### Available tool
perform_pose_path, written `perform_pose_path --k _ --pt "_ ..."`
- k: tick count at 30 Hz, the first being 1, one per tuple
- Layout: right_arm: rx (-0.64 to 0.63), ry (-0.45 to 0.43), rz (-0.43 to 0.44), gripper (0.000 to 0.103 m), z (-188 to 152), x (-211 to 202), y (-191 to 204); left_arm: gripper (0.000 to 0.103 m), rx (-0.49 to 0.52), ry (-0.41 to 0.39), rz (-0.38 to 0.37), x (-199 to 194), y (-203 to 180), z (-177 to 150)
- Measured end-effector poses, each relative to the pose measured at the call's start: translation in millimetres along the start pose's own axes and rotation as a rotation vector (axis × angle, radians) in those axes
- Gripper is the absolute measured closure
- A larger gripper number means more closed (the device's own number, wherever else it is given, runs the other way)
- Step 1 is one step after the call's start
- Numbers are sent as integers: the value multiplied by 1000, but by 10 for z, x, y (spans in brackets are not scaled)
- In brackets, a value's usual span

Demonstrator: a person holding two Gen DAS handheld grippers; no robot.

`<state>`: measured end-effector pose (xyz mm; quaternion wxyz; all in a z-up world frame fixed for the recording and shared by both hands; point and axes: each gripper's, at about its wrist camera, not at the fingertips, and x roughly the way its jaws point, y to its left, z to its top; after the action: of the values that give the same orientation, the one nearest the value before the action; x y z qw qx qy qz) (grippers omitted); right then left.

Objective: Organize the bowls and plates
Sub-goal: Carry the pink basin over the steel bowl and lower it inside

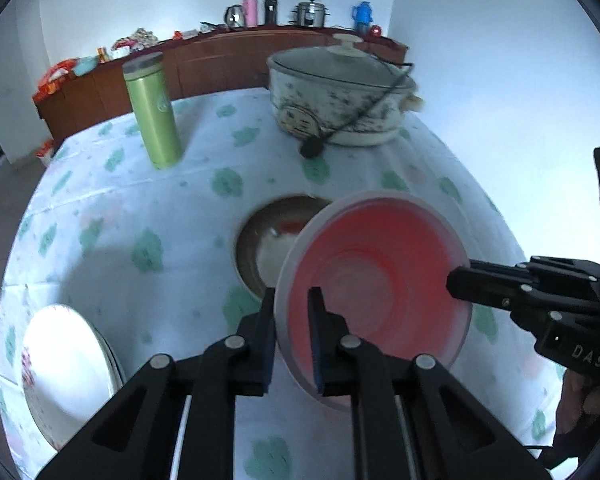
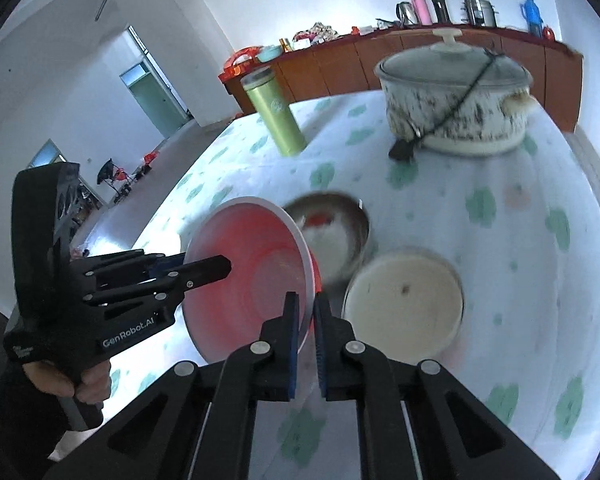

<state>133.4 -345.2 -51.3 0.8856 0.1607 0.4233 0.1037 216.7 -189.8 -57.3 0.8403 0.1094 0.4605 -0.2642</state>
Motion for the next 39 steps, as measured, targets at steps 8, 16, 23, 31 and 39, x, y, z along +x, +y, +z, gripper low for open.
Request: perform_pose_path --k 8,16,23,31,39 --pt "11 5 -28 94 354 425 -136 91 -26 44 61 434 142 207" --pt "47 38 -52 94 462 676 -295 91 -30 95 83 672 124 236" --pt "34 59 -63 94 466 800 -290 91 -54 122 94 791 183 219" --pt "35 74 -75 94 454 879 -302 91 -59 134 100 864 191 226" --pt "19 82 -102 94 443 961 -306 90 -59 138 111 905 186 229"
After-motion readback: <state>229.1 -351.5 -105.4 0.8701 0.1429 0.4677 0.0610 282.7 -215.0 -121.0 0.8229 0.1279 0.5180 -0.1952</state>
